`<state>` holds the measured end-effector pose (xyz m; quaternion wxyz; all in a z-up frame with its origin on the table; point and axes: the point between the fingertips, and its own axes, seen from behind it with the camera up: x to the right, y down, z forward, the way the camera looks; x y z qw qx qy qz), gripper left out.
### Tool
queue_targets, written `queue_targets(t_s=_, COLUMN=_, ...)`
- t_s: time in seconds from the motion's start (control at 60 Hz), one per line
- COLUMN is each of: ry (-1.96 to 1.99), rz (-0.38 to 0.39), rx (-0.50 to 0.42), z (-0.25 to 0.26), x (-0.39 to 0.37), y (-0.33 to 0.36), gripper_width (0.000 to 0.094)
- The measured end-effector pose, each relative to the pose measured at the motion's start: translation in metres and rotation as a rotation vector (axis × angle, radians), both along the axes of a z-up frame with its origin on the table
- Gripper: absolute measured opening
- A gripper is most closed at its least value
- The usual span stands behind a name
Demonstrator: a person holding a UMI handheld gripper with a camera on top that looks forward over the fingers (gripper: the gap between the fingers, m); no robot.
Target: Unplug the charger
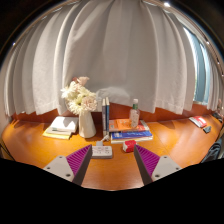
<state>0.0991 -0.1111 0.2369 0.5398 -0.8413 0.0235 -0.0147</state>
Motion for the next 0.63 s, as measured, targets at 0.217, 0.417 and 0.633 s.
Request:
queue_targets(t_s=0.217, ry=0.019, rz=0.062, rx=-0.014, z=-0.008, x=-0.045, y=-0.03, gripper_width=0.0844)
queue_targets(t_s=0.417, ry=0.032, rz=0.109, rx=-0.02, z=-0.018, x=-0.075, y=-0.047, gripper_width=0.0842)
queue_targets(t_s=0.633, ry=0.035, rz=0.114, rx=-0.007, z=-0.016, x=-0.084, y=-0.054, gripper_width=0.0843)
